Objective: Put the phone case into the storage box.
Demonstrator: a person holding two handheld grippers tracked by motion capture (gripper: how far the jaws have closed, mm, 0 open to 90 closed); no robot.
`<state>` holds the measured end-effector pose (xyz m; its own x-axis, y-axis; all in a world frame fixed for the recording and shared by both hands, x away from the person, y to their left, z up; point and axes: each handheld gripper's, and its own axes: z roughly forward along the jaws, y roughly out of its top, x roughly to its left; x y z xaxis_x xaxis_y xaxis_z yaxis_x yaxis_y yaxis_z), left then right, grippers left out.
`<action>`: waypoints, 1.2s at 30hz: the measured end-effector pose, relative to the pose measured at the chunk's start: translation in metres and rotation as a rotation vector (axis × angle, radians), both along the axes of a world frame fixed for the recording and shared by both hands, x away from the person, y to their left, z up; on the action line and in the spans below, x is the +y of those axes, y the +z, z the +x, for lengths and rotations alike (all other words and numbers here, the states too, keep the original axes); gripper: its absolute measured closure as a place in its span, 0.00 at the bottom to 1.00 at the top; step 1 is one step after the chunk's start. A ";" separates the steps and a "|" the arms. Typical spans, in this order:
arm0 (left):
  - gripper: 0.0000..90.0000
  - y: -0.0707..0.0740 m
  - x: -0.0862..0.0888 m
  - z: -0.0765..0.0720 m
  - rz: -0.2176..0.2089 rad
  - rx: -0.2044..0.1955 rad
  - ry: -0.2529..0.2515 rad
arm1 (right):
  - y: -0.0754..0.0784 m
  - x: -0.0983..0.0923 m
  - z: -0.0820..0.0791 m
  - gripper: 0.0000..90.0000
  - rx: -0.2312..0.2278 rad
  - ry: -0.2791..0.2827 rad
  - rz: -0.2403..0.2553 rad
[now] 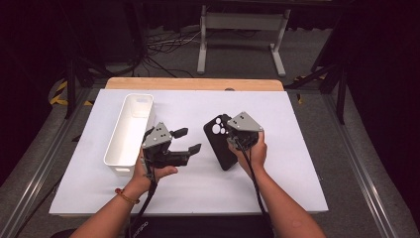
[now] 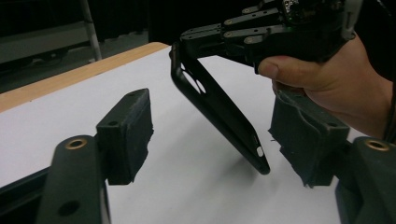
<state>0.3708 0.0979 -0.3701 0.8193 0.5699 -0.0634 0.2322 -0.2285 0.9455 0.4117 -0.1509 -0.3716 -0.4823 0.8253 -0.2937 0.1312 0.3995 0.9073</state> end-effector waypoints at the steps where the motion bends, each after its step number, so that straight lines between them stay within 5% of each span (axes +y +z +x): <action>1: 0.37 -0.001 -0.002 0.000 -0.002 0.009 0.000 | 0.000 0.002 -0.002 1.00 -0.009 0.001 -0.005; 21: 0.66 -0.010 -0.012 0.010 -0.024 0.076 0.025 | 0.006 0.014 -0.034 1.00 -0.133 0.008 0.000; 28: 0.64 -0.011 -0.014 0.008 -0.041 0.070 0.010 | 0.004 0.014 -0.035 1.00 -0.144 0.005 -0.007; 36: 0.79 -0.012 -0.016 0.009 -0.038 0.062 0.034 | 0.004 0.020 -0.043 1.00 -0.176 0.024 -0.017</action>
